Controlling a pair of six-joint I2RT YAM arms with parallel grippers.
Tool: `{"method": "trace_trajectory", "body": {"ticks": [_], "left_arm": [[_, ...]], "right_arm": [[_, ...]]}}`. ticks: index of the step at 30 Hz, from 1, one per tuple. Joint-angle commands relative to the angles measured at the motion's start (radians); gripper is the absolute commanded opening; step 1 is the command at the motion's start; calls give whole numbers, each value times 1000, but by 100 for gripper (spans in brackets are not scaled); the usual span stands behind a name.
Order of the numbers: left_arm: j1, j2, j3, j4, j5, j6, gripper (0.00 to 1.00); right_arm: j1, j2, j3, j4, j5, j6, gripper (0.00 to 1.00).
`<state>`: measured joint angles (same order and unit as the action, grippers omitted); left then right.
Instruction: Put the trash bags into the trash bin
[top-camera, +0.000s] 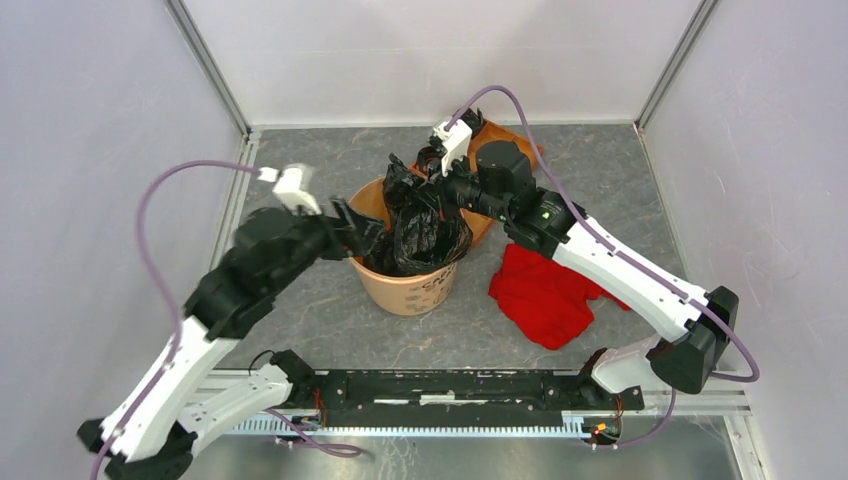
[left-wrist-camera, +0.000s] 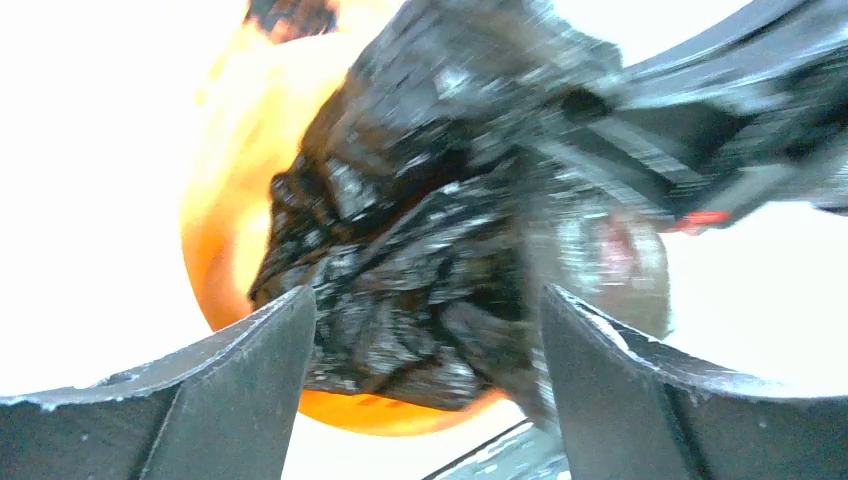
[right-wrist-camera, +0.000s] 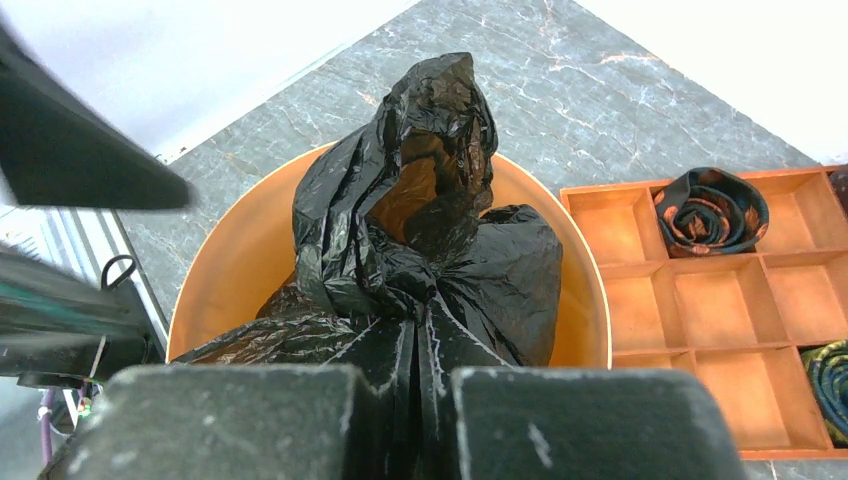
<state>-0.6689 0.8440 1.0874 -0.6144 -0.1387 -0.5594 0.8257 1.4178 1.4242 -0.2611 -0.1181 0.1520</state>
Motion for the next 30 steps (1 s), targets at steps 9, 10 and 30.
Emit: {"method": "trace_trajectory", "body": {"ticks": [9, 10, 30], "left_arm": [[1, 120, 179, 77, 358, -182, 98], [0, 135, 177, 73, 359, -182, 92], [1, -18, -9, 50, -2, -203, 2]], "right_arm": [[29, -45, -9, 111, -62, 14, 4], [29, -52, -18, 121, -57, 23, 5], [43, -85, -29, 57, 32, 14, 72]]}}
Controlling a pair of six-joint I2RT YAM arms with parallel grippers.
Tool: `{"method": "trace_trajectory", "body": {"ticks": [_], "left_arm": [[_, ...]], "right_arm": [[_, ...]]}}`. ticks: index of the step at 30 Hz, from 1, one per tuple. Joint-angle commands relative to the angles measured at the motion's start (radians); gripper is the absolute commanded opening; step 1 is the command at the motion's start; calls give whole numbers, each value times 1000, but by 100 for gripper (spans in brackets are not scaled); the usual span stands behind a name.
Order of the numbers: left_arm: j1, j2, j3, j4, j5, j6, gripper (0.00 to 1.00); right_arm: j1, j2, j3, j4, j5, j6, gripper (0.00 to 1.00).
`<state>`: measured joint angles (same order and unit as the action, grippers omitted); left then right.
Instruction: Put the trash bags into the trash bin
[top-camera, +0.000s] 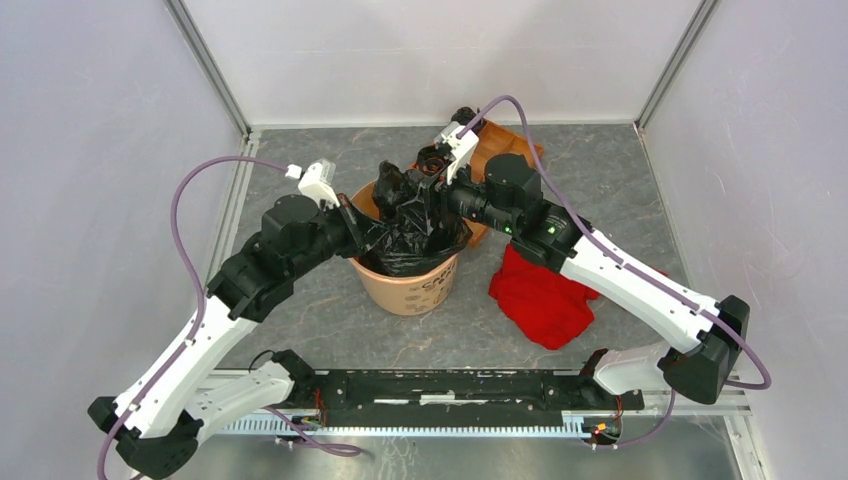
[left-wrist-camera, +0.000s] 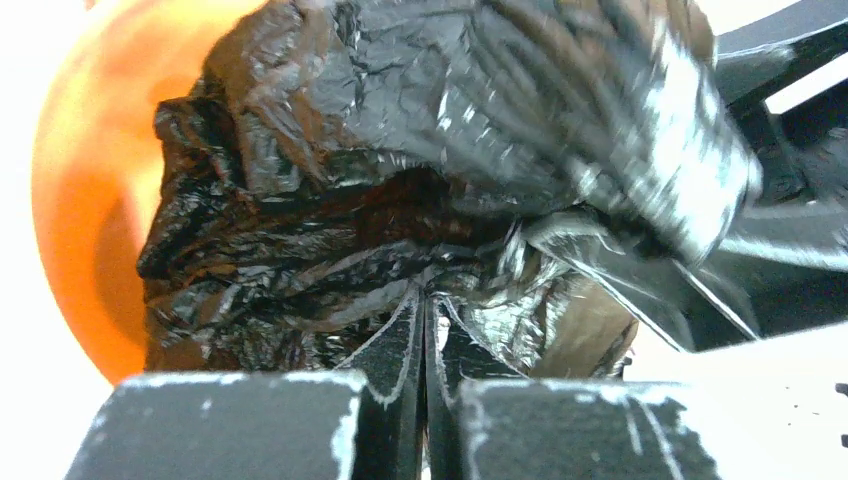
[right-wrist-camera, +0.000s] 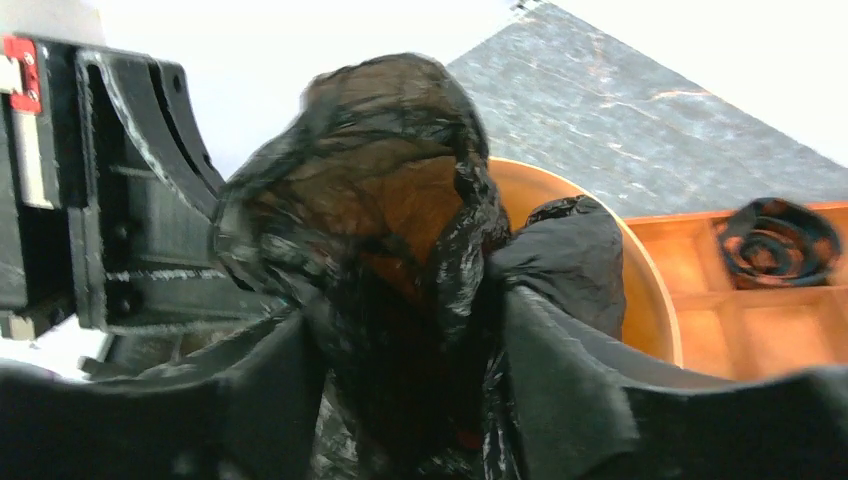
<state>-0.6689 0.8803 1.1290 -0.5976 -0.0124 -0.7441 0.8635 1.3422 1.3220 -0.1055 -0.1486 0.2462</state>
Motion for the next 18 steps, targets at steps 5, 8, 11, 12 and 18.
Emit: {"method": "trace_trajectory", "body": {"ticks": [5, 8, 11, 12, 18], "left_arm": [[2, -221, -191, 140, -180, -18, 2], [2, -288, -255, 183, -181, -24, 2], [1, -329, -283, 197, -186, -10, 2], [1, -345, -288, 200, -189, -3, 2], [1, -393, -315, 230, -179, 6, 2]], "right_arm": [[5, -52, 137, -257, 112, -147, 96], [-3, -96, 130, -279, 142, -134, 98], [-4, -133, 96, -288, 235, -127, 98], [-5, -137, 81, -283, 254, -122, 98], [-6, -16, 109, -316, 187, -53, 98]]}}
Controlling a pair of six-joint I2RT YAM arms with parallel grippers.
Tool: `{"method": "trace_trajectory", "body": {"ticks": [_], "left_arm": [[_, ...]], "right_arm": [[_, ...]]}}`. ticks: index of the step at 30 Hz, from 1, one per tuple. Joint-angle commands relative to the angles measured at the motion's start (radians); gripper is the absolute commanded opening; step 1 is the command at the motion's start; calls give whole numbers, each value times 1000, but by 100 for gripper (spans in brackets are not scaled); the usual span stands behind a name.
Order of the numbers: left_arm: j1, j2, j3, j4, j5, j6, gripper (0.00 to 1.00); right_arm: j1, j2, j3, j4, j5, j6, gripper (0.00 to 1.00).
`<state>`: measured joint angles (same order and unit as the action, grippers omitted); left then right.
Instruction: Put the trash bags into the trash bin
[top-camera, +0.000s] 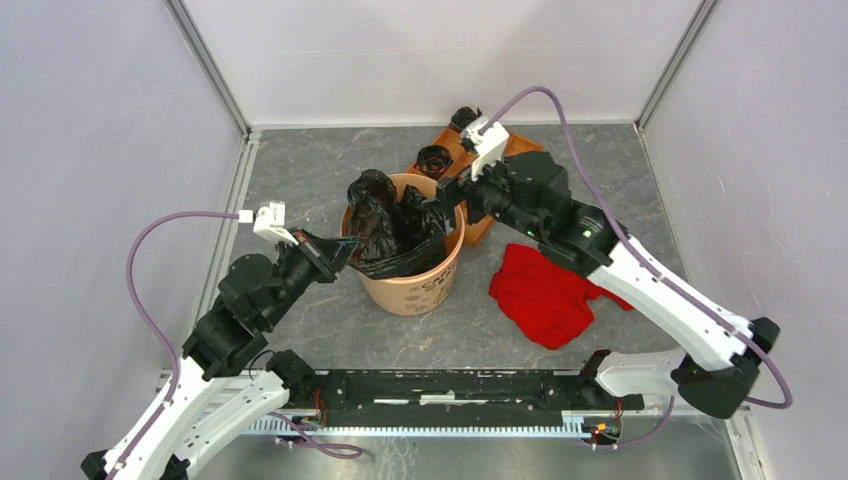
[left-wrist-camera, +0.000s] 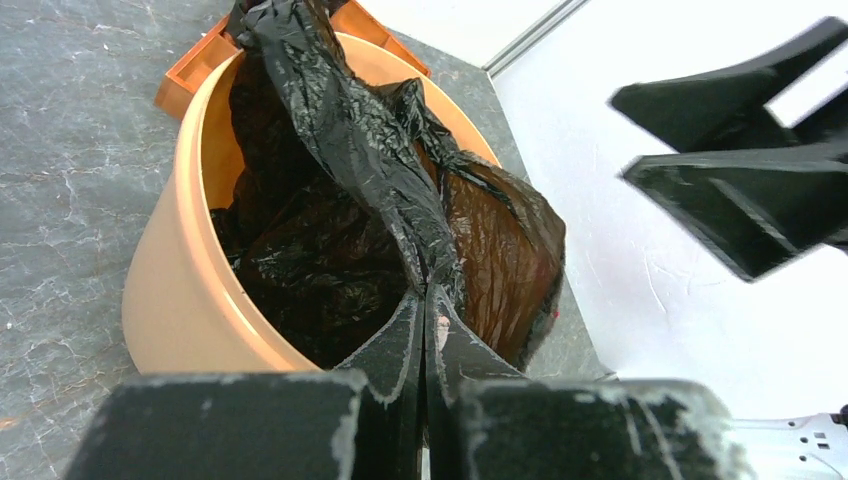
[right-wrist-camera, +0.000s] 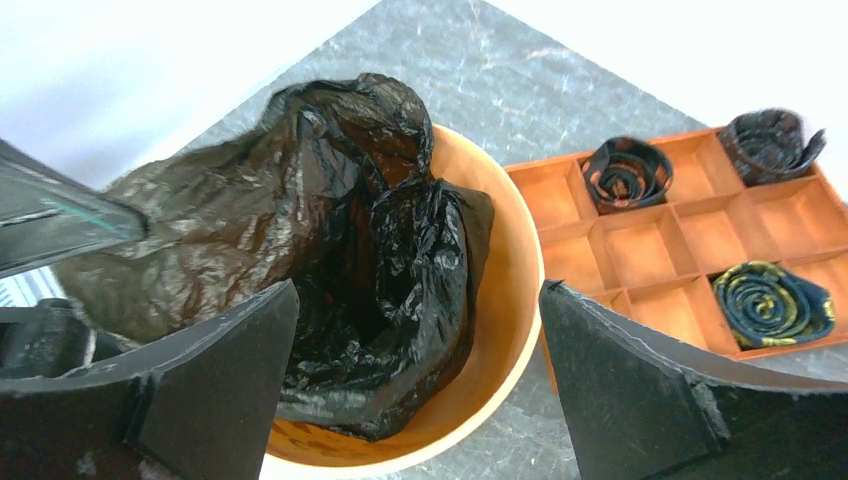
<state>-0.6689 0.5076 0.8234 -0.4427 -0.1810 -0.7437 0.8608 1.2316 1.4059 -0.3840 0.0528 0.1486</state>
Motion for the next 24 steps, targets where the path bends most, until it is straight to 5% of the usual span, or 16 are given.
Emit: {"method": "trace_trajectory", "body": {"ticks": [1, 7, 13, 15, 18, 24], "left_arm": [[2, -25, -9, 77, -5, 4, 2], [1, -72, -40, 85, 29, -21, 2], [1, -113, -73, 92, 47, -42, 2], [1, -121, -71, 91, 50, -38, 2], [1, -136, -74, 97, 53, -29, 2], [1, -181, -89, 37, 23, -55, 2]], "right_arm": [[-2, 113, 34, -49, -6, 52, 95], [30, 203, 83, -116, 132, 138, 78], [111, 300, 147, -249, 374, 126, 80], [113, 316, 148, -256, 376, 124, 69], [115, 328, 151, -208, 349, 119, 37], [123, 343, 327, -214, 412, 48, 1]]}}
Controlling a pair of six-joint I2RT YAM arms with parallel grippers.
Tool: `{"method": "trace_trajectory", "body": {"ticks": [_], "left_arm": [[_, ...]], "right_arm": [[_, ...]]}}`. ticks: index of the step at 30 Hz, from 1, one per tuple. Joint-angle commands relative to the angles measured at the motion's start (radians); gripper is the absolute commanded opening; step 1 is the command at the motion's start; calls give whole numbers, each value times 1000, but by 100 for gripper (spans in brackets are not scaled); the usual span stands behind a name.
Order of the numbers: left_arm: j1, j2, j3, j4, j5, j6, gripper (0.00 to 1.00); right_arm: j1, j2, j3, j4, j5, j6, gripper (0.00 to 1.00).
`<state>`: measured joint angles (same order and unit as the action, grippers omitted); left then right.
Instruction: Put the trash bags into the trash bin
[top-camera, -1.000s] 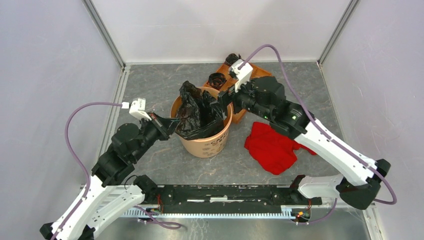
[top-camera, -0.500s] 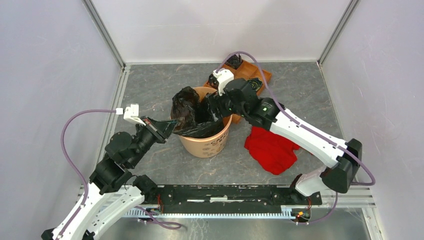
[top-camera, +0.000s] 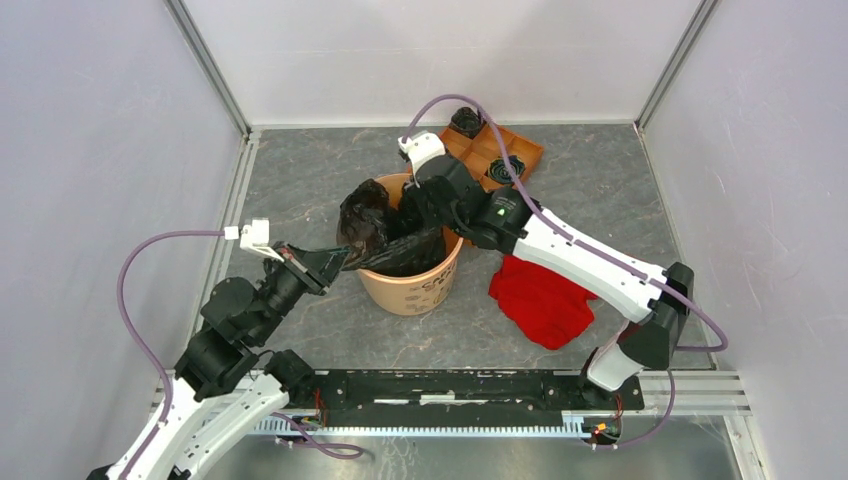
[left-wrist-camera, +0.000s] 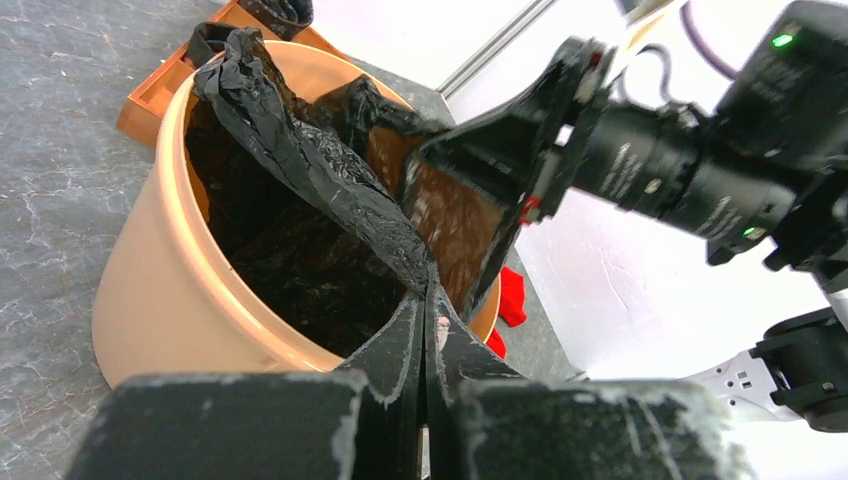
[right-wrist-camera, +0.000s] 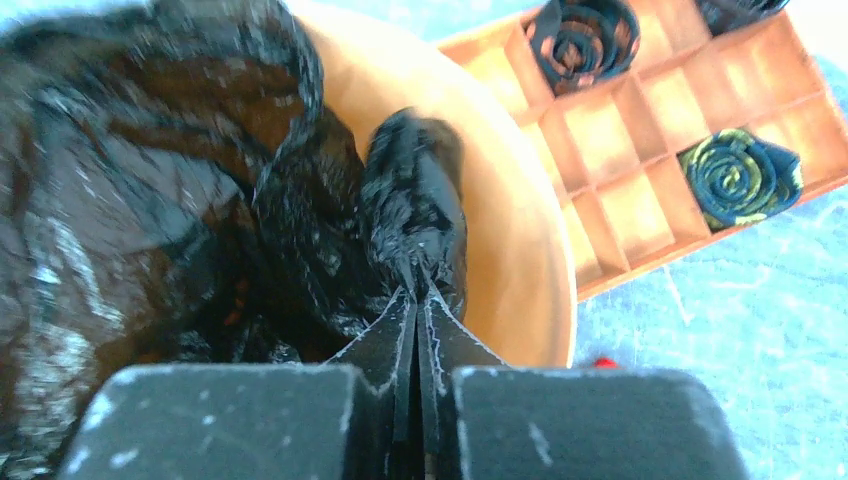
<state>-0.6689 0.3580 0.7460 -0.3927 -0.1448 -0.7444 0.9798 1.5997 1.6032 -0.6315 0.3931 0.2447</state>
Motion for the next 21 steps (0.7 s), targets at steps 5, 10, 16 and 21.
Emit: {"method": "trace_trajectory", "body": {"ticks": [5, 10, 16, 21], "left_arm": [[0, -111, -52, -133, -23, -86, 2], [0, -134, -34, -249, 66, -61, 16], [0, 49, 154, -542, -30, 34, 67], [0, 212, 352, -515, -70, 36, 91]], "right_arm": [[5, -244, -105, 255, 63, -120, 0], [-2, -560, -594, 672, -25, -135, 0], [-7, -562, -559, 575, -54, -182, 0], [-8, -575, -592, 593, -124, -160, 0]]}}
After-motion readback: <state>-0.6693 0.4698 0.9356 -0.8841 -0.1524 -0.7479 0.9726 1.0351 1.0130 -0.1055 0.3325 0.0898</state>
